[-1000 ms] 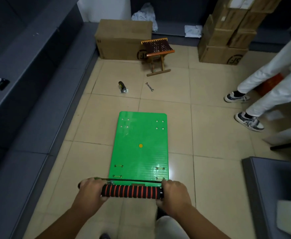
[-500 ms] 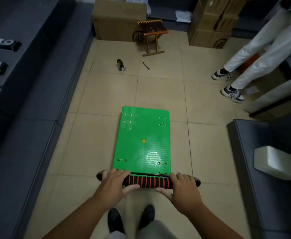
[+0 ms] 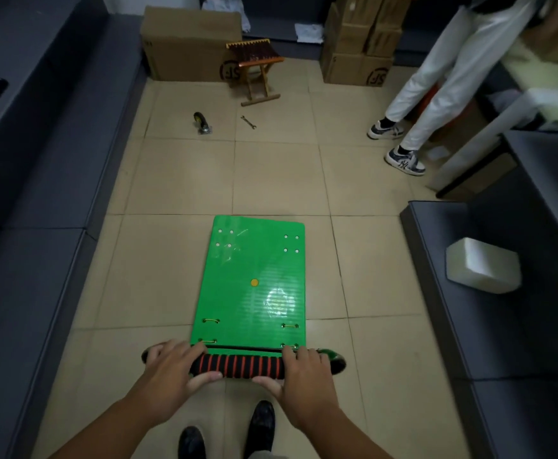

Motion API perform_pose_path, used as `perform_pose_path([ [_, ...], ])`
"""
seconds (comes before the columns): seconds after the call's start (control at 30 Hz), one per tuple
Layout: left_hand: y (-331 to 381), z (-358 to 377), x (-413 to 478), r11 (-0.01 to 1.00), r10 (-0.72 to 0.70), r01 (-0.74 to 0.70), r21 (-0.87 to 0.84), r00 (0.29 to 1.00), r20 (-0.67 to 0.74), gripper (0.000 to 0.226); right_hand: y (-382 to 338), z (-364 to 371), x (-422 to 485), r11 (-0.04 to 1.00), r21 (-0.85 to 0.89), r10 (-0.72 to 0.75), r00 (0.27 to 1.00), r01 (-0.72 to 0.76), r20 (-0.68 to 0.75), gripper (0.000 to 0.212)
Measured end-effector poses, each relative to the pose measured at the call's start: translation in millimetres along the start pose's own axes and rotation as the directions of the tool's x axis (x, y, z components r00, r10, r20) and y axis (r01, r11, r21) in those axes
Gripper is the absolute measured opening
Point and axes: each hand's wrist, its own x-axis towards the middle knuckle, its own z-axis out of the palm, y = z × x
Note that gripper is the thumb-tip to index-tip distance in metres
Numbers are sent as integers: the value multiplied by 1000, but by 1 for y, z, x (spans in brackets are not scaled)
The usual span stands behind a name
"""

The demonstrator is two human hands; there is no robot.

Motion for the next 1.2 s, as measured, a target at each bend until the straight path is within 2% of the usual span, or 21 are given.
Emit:
perform_pose_path([
  [0.07, -6, 9, -7, 1000, 14, -13, 21, 999, -44, 94, -5, 1, -10, 1000, 4, 20, 1000, -20, 23, 118],
  [0.23, -11, 24, -24, 997, 44, -37, 69, 995, -92, 80, -16, 7, -33, 996, -48, 74, 992, -70, 101, 100],
  [0.33, -15, 29, -37, 995, 56, -49, 87, 996, -75, 76, -25, 17, -47, 994, -22, 105, 989, -103, 103, 92],
  [0.4, -17, 27, -43, 995, 41, -37, 95, 998, -48, 81, -31, 26, -55, 992, 8, 127, 991, -128, 48, 90],
  [0.47, -13, 18, -48, 995, 18, -19, 99, 1000, 5, 96, -37, 31, -62, 988, 36, 151, 988, -152, 26, 91],
  [0.57, -2, 7, -55, 995, 5, -13, 103, 997, 72, 121, -41, 31, -72, 986, 63, 154, 987, -157, 45, 96],
  [0.67, 0, 4, -57, 995, -4, -8, 103, 993, 116, 132, -42, 26, -78, 985, 44, 164, 982, -168, 93, 93],
  [0.93, -5, 3, -41, 997, 45, -51, 53, 994, 97, 126, -42, 18, -68, 979, 45, 191, 971, -199, 141, 86],
  [1.2, -7, -6, 1, 997, 73, -73, 2, 995, 74, 110, -27, 2, -28, 978, 60, 191, 975, -199, 112, 96],
])
